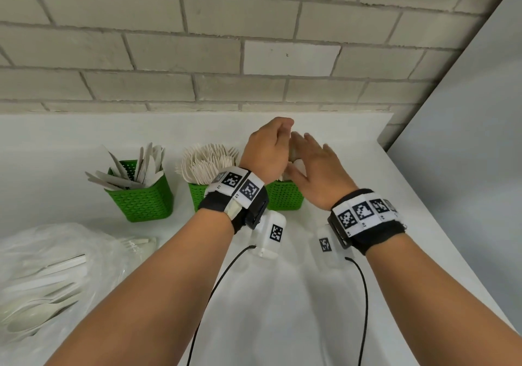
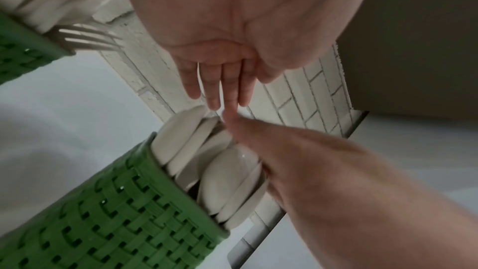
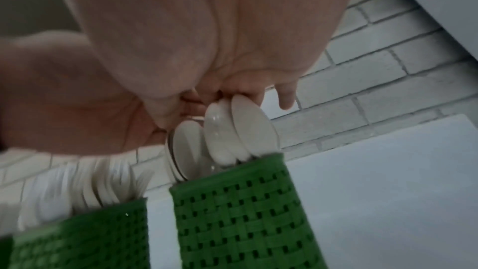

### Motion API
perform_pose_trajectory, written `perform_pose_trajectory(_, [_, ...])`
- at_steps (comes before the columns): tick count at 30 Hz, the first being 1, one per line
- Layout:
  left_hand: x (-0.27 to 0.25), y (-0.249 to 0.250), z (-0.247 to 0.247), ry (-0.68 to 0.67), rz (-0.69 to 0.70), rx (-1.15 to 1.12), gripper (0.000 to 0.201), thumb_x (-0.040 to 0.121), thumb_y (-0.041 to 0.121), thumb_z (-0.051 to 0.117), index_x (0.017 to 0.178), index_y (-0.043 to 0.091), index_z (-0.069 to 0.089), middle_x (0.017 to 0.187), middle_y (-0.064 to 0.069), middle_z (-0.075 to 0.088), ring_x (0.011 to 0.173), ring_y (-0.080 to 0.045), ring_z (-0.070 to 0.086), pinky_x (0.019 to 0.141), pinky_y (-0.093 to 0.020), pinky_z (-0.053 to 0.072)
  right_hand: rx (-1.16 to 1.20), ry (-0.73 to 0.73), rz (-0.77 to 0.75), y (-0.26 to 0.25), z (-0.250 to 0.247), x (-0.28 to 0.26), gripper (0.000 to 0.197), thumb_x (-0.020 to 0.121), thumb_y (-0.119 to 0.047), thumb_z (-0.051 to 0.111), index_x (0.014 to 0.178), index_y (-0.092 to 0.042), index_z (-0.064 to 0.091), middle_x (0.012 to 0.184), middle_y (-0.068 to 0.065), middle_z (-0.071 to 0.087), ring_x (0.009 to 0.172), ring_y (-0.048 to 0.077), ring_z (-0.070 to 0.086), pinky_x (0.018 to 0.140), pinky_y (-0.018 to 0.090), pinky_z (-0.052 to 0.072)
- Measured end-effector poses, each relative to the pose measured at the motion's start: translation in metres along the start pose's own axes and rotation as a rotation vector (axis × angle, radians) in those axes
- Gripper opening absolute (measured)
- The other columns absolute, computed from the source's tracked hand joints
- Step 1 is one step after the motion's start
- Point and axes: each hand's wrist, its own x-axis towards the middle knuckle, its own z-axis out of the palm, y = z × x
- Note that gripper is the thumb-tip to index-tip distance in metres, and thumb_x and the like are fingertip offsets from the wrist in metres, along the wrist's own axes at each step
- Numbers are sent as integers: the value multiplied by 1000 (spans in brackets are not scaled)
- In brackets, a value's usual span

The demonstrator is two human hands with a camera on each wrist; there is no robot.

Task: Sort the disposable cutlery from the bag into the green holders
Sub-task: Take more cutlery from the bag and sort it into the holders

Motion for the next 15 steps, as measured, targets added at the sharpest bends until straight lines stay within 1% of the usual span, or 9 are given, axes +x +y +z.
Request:
perform_pose_trajectory(2, [-3, -2, -1, 30, -19, -28, 33, 105, 18, 35, 126, 11, 60, 127, -2, 63, 117, -13, 56, 92, -15, 36, 31, 62, -32, 1, -1, 0, 71, 98, -42, 43, 155, -15, 11, 162, -2, 9, 150, 15, 1, 122, 39, 3])
perform_pose_trajectory(5, [-6, -2, -5, 61, -42, -78, 32, 105, 17, 36, 124, 10, 61, 126, -3, 64, 117, -14, 56, 97, -20, 39, -68, -40, -38, 4, 4, -2, 73, 93, -53, 47, 153, -17, 24, 163, -1, 11, 150, 17, 2, 122, 46, 11])
perform_pose_trajectory(7, [-8, 0, -11, 76, -59, -99, 31, 104, 16, 38, 123, 10, 61, 123, -3, 65, 115, -15, 57, 98, -21, 40, -107, -68, 3, -4, 0, 1, 68, 95, -56, 42, 151, -19, 28, 162, -1, 14, 150, 17, 6, 121, 48, 8])
perform_pose_trajectory(9, [-10, -2, -19, 94, -79, -141, 30, 103, 15, 39, 121, 8, 63, 121, -4, 66, 114, -16, 59, 100, -24, 42, -60, -6, 22, -20, -7, 3, 64, 97, -52, 38, 151, -17, 29, 161, 2, 19, 150, 19, 10, 121, 47, 6])
perform_pose_trajectory(10, [-11, -2, -25, 101, -85, -167, 30, 102, 14, 40, 120, 8, 63, 121, -5, 66, 113, -17, 59, 101, -27, 44, -3, 50, 13, -29, -9, 3, 61, 98, -48, 40, 150, -16, 30, 159, 3, 25, 148, 20, 15, 121, 47, 9])
perform_pose_trajectory(11, [-13, -2, -31, 112, -93, -194, 29, 102, 13, 41, 118, 7, 64, 119, -6, 67, 112, -18, 60, 102, -30, 45, 74, 109, -5, -40, -9, 3, 58, 98, -45, 42, 148, -16, 35, 155, 5, 34, 145, 22, 24, 120, 47, 16])
perform_pose_trajectory(12, [-17, -1, -40, 129, -105, -228, 27, 101, 12, 42, 115, 7, 64, 117, -6, 67, 111, -18, 61, 101, -32, 46, 158, 160, -22, -51, -9, 2, 54, 97, -43, 46, 143, -16, 42, 148, 4, 43, 140, 22, 34, 116, 44, 24])
perform_pose_trajectory(13, [-23, 0, -51, 145, -122, -271, 24, 101, 9, 43, 112, 7, 64, 115, -7, 68, 109, -19, 63, 100, -31, 47, 238, 196, -34, -64, -7, 0, 48, 96, -39, 51, 138, -16, 48, 141, 3, 49, 132, 20, 42, 112, 39, 31])
perform_pose_trajectory(15, [-39, 4, -76, 173, -149, -338, 20, 98, 4, 46, 108, 8, 63, 107, -7, 69, 105, -21, 65, 96, -30, 49, 351, 214, -75, -90, -5, -4, 36, 94, -30, 58, 127, -17, 56, 127, 1, 58, 117, 14, 52, 98, 23, 38])
